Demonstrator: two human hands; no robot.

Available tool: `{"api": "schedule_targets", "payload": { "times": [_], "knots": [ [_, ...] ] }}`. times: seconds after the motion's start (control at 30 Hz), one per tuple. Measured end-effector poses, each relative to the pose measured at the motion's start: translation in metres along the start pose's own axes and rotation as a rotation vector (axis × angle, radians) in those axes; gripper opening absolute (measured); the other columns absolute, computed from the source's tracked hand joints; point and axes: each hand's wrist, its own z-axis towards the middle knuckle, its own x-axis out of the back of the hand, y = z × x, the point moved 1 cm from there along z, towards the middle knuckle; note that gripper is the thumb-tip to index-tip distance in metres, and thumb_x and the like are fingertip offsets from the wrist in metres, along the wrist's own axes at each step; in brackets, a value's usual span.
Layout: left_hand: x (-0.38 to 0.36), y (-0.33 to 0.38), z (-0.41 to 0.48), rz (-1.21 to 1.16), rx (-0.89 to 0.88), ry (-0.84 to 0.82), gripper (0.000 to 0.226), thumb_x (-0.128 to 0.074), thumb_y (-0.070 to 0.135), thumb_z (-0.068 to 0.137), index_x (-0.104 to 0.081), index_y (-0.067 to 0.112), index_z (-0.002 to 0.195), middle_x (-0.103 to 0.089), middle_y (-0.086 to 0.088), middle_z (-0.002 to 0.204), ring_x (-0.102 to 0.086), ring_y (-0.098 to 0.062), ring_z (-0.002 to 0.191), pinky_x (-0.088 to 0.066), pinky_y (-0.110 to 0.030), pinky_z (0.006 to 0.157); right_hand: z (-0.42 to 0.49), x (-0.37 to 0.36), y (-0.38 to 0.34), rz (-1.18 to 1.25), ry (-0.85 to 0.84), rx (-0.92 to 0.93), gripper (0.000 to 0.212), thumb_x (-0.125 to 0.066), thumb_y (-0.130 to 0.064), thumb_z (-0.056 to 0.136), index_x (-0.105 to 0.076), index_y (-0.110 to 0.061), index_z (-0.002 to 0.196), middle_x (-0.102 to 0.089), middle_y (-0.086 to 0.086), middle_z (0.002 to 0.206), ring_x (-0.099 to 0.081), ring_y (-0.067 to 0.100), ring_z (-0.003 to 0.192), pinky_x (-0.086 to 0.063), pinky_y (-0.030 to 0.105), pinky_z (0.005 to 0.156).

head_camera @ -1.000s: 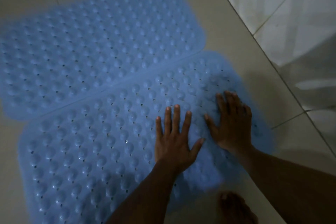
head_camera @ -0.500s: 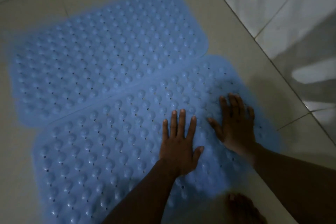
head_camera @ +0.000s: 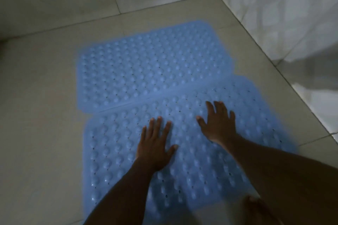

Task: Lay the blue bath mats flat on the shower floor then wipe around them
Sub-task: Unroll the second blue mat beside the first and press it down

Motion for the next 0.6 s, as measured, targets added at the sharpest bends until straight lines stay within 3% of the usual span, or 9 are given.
{"api": "schedule_targets", "payload": {
  "times": [0.07, 0.2, 0.33, 0.47, 0.6],
  "knots": [
    [0.008, -0.030, -0.016, 0.007, 0.077, 0.012, 0.084, -0.019, 0.074, 0.090, -0.011, 0.031, 0.162, -0.004, -0.007, 0.170, -0.003, -0.035, 0.156, -0.010, -0.054, 0.124, -0.006, -0.008, -0.036, 0.027, -0.026, 0.087, 0.074, -0.036, -0.062, 0.095, -0.018, -0.025, 0.156, -0.017, 0.007, 0.164, -0.006, 0.025, 0.154, -0.011, 0.054, 0.120],
    [0.019, -0.067, -0.054, 0.005, 0.182, -0.001, 0.086, -0.003, 0.076, 0.086, 0.009, 0.034, 0.160, 0.016, -0.003, 0.169, 0.021, -0.028, 0.154, 0.007, -0.049, 0.123, -0.025, -0.021, -0.103, 0.048, -0.005, 0.292, 0.079, -0.031, -0.067, 0.086, -0.035, -0.022, 0.151, -0.034, 0.010, 0.157, -0.024, 0.029, 0.150, -0.022, 0.057, 0.116],
    [0.007, -0.088, -0.095, -0.027, 0.240, -0.065, 0.091, 0.012, 0.083, 0.080, 0.016, 0.037, 0.158, 0.021, -0.002, 0.168, 0.023, -0.028, 0.154, 0.006, -0.050, 0.126, -0.050, -0.043, -0.133, 0.027, -0.035, 0.476, 0.080, -0.035, -0.069, 0.082, -0.051, -0.019, 0.142, -0.050, 0.014, 0.147, -0.042, 0.033, 0.141, -0.034, 0.058, 0.108],
    [-0.007, -0.108, -0.119, -0.040, 0.271, -0.085, 0.092, 0.015, 0.083, 0.076, 0.017, 0.039, 0.157, 0.026, 0.003, 0.165, 0.021, -0.028, 0.154, 0.004, -0.050, 0.126, -0.066, -0.068, -0.131, -0.063, -0.086, 0.584, 0.083, -0.036, -0.075, 0.082, -0.046, -0.022, 0.146, -0.040, 0.014, 0.155, -0.034, 0.031, 0.146, -0.029, 0.060, 0.113],
    [-0.013, -0.113, -0.116, -0.055, 0.236, -0.080, 0.087, 0.001, 0.082, 0.086, 0.014, 0.036, 0.159, 0.026, 0.000, 0.166, 0.026, -0.028, 0.153, 0.004, -0.052, 0.126, -0.073, -0.079, -0.134, -0.074, -0.087, 0.594, 0.092, -0.037, -0.083, 0.078, -0.039, -0.027, 0.151, -0.027, 0.016, 0.161, -0.023, 0.033, 0.151, -0.022, 0.060, 0.116]
  ]
}}
